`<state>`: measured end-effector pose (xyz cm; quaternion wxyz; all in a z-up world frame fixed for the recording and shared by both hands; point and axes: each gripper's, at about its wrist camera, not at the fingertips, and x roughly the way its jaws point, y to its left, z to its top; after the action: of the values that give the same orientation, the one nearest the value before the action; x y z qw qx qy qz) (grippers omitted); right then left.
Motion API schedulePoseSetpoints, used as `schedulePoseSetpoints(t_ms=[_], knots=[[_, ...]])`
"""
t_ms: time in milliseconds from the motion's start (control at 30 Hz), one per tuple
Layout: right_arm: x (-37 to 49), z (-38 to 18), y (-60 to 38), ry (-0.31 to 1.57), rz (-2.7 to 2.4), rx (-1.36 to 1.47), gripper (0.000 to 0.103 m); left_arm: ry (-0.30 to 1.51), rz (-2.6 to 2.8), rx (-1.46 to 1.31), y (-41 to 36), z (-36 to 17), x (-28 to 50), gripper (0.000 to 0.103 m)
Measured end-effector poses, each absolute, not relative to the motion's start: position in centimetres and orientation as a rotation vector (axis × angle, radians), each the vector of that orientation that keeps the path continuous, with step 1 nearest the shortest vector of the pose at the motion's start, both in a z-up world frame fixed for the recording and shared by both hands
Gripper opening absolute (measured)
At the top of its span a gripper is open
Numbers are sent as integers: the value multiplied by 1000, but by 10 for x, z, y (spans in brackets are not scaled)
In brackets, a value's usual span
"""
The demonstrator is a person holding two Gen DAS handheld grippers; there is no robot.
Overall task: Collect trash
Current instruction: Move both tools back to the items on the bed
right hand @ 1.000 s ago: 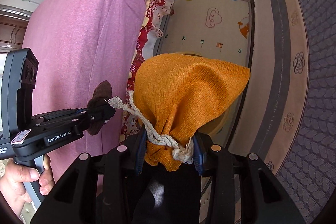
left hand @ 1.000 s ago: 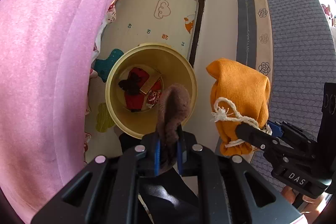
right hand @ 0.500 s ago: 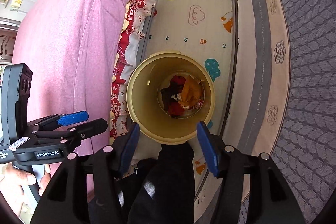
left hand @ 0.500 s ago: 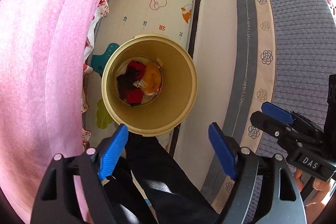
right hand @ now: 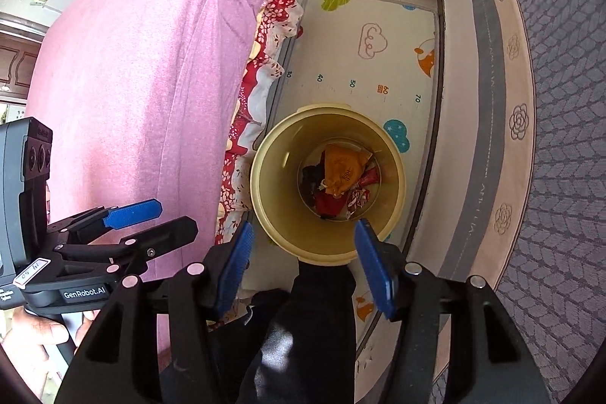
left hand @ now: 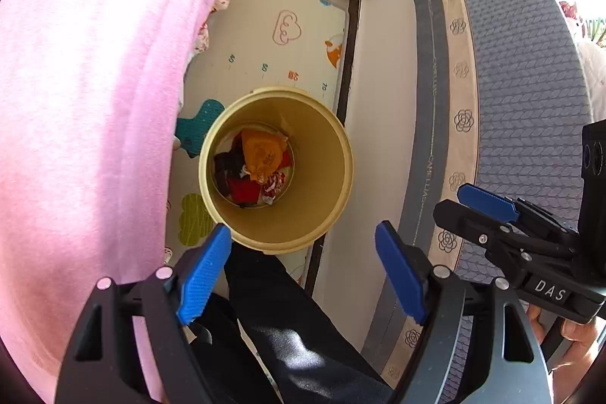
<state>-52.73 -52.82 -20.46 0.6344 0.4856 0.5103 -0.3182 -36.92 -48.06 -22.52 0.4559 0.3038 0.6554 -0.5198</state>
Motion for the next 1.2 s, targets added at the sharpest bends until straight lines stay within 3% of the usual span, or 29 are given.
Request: schedulePoseSetpoints(t_ms=[267,933,1200], knots=[[-445,-166,-509,1161,-606,980,55,1552,-1206,637,-430,-189,-305,77],[-160,-106,-314,1195,-108,618,55,1437,-654,195,-145,-137,-52,77],[-61,-74,-264,1168,29,486,55,1348,-532,76,-84,-109,27,78]])
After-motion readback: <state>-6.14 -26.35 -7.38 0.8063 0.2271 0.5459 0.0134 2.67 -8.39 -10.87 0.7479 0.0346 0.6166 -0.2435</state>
